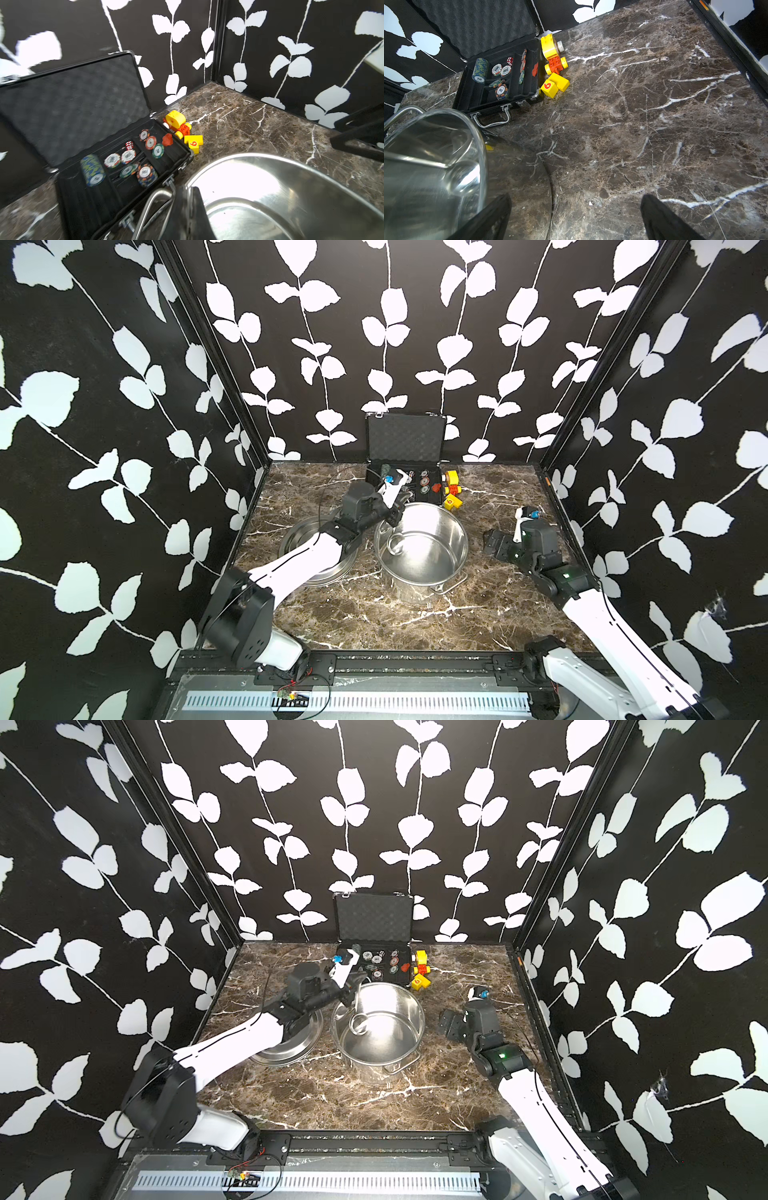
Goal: Stir the soup with a spoon
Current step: Stir the soup in the pan with a stick.
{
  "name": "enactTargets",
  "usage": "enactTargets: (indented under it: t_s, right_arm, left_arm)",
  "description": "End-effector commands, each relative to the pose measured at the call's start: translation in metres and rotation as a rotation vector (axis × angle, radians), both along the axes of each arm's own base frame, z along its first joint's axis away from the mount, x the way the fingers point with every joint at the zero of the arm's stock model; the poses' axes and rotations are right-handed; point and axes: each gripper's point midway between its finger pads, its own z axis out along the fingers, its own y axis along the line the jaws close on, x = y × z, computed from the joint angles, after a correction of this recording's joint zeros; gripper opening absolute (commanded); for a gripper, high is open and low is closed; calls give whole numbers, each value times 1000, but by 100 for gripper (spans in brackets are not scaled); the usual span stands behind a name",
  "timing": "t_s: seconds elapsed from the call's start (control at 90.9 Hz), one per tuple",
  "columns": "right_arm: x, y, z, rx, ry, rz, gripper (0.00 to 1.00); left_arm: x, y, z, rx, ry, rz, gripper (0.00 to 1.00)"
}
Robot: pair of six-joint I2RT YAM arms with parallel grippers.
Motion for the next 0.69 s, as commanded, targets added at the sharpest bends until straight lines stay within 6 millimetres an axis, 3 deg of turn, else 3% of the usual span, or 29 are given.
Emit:
enactTargets:
  t_s: [0.0, 0.231, 0.297, 0.385, 0.495, 0.682]
  right_arm:
    - [-1, -4, 9, -13, -36, -10, 99]
    - [-1, -3, 7, -8, -34, -10, 99]
    - [-1, -3, 8, -11, -34, -8, 99]
    - [-2, -5, 7, -20, -32, -12, 99]
    - [-3, -6, 6, -22, -34, -17, 99]
    - [0, -4, 2, -14, -31, -16, 99]
  left_arm:
    - [-1, -27, 33, -76, -51, -134, 0]
    - [-13, -93, 25, -81, -17, -352, 0]
    - [-37, -117, 27, -72, -31, -438, 0]
    - [-61, -133, 27, -59, -48, -519, 0]
    - [-96, -141, 21, -41, -49, -614, 0]
    - [-147, -132, 13, 2, -66, -703, 0]
